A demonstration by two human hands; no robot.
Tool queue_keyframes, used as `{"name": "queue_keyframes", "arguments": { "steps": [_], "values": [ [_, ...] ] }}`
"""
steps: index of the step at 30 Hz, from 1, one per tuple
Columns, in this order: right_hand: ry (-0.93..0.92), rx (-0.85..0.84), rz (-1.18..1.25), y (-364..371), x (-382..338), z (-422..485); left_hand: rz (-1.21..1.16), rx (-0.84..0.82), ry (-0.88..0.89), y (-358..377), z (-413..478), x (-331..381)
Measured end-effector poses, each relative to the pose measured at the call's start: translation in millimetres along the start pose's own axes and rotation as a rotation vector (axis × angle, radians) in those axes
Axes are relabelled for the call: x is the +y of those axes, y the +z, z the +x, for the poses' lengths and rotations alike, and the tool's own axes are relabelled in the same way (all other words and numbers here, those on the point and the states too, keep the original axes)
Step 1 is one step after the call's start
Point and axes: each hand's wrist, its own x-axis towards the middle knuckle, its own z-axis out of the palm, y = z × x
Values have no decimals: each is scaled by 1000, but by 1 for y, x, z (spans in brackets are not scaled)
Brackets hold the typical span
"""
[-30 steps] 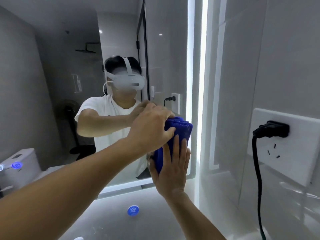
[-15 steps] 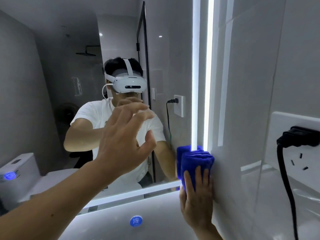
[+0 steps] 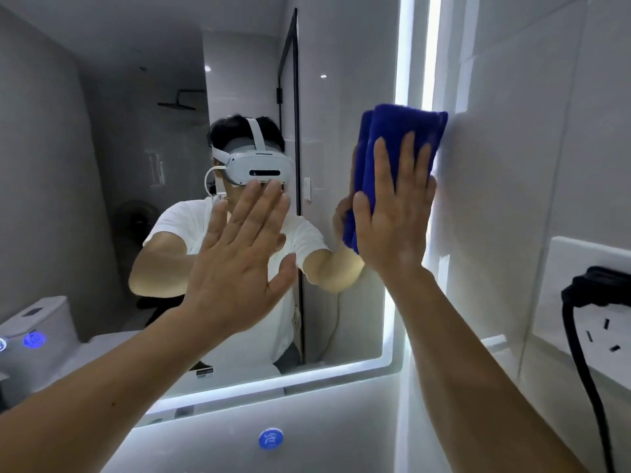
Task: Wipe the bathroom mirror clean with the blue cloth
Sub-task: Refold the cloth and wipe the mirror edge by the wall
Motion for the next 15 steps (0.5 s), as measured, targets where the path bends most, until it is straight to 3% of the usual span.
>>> {"name": "queue_keyframes", "arguments": {
  "steps": [5,10,15],
  "values": [
    [-54,52,39,14,15,-42,5,30,-24,-5,-4,-7],
    [-103,-80,0,34,56,-168,11,66,-6,-7,-17,-9],
    [24,-87,65,45,37,-225,31,60,-18,-9,-26,-16]
  ]
}}
